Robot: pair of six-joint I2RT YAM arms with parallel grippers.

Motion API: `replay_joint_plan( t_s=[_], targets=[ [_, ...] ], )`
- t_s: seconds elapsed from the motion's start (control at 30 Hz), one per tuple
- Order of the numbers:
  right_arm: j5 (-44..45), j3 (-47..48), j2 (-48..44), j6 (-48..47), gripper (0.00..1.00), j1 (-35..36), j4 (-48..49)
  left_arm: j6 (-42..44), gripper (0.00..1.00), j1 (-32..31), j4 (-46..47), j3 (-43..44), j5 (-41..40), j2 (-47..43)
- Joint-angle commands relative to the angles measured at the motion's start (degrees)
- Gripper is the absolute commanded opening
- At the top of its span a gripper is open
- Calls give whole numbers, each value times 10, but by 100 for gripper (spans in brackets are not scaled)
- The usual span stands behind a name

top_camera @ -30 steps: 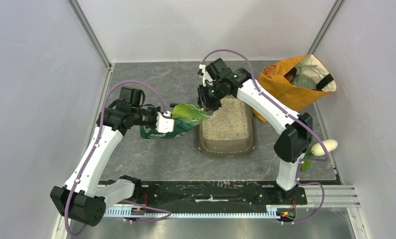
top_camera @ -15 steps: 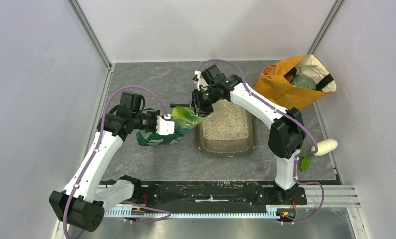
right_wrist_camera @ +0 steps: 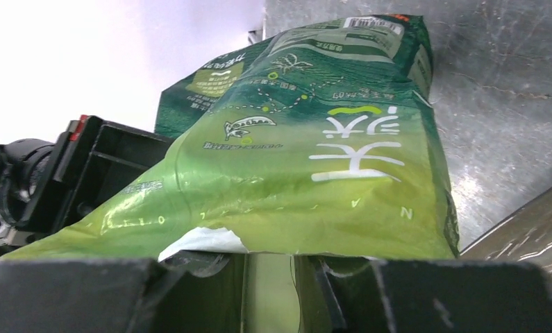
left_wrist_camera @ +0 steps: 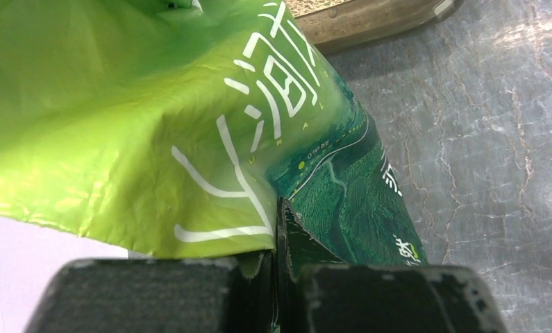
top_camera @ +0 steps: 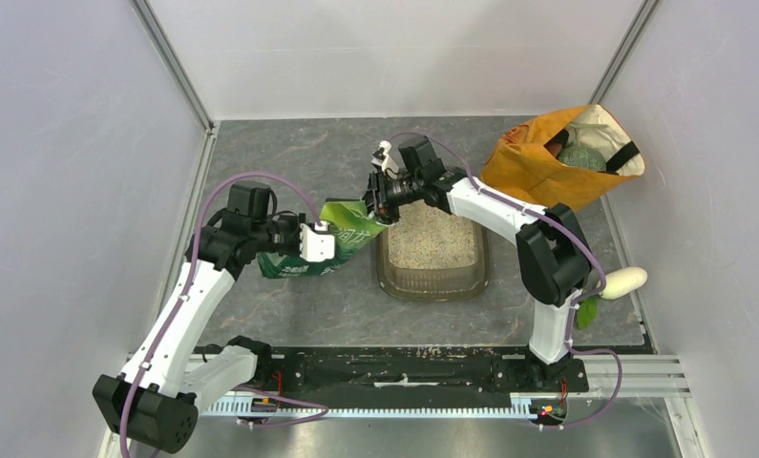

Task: Fill the litter box with clean litter

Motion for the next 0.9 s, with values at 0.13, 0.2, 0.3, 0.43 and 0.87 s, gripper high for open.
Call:
replay_joint_plan(
  t_s=[0.13, 0.2, 0.3, 0.43, 0.87],
  targets=[
    [-107, -52, -98, 137, 0, -28, 229, -28, 2, -5, 109, 6, 49, -11],
    [-110, -69, -115, 145, 0, -42, 233, -29, 2, -4, 113, 7, 49, -8],
    [-116, -95, -143, 154, 0, -63, 240, -31, 2, -1, 118, 9, 51, -2],
    [-122, -135, -178, 170, 0, -94, 252, -25, 2, 1, 120, 15, 59, 8],
    [-149, -217, -259, 167, 0, -203, 231, -15, 2, 1, 129, 42, 84, 62]
  ],
)
